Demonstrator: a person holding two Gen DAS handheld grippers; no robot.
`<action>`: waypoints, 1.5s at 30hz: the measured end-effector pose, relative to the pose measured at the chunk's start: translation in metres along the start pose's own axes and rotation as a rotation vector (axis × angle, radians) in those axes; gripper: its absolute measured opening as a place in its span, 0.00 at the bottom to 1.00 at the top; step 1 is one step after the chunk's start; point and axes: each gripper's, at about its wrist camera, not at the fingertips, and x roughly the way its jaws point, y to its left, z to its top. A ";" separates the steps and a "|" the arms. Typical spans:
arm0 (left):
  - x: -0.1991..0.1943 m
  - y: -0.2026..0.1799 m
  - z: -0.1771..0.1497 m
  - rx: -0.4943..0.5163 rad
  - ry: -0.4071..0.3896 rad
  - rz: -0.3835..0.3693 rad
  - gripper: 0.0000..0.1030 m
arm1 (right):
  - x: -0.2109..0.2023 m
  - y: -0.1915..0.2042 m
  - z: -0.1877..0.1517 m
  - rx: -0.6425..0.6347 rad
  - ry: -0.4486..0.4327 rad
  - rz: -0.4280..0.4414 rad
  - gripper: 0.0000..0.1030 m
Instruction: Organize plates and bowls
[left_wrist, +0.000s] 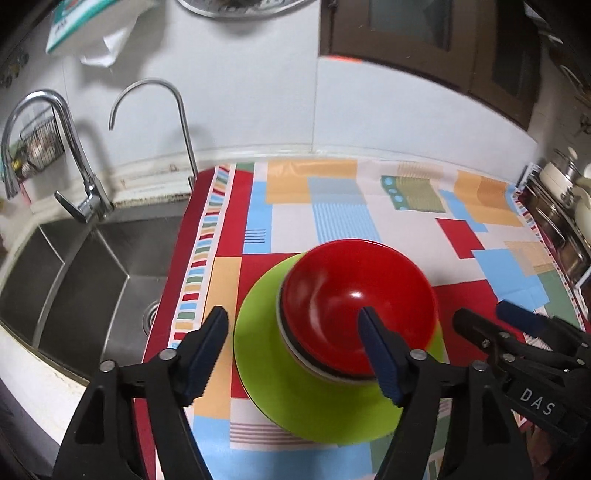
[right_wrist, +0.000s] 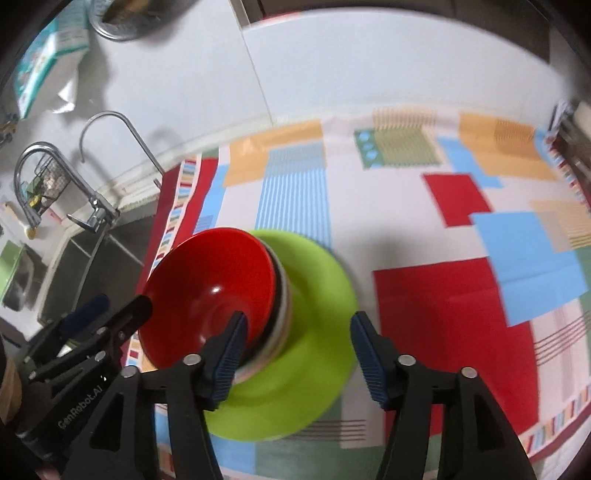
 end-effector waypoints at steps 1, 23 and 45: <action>-0.005 -0.003 -0.003 0.010 -0.015 0.000 0.75 | -0.006 -0.002 -0.003 -0.007 -0.023 -0.009 0.64; -0.128 -0.074 -0.100 0.061 -0.205 0.107 0.93 | -0.138 -0.067 -0.107 -0.053 -0.272 -0.170 0.85; -0.217 -0.111 -0.191 -0.002 -0.286 0.107 1.00 | -0.231 -0.100 -0.209 -0.046 -0.377 -0.153 0.88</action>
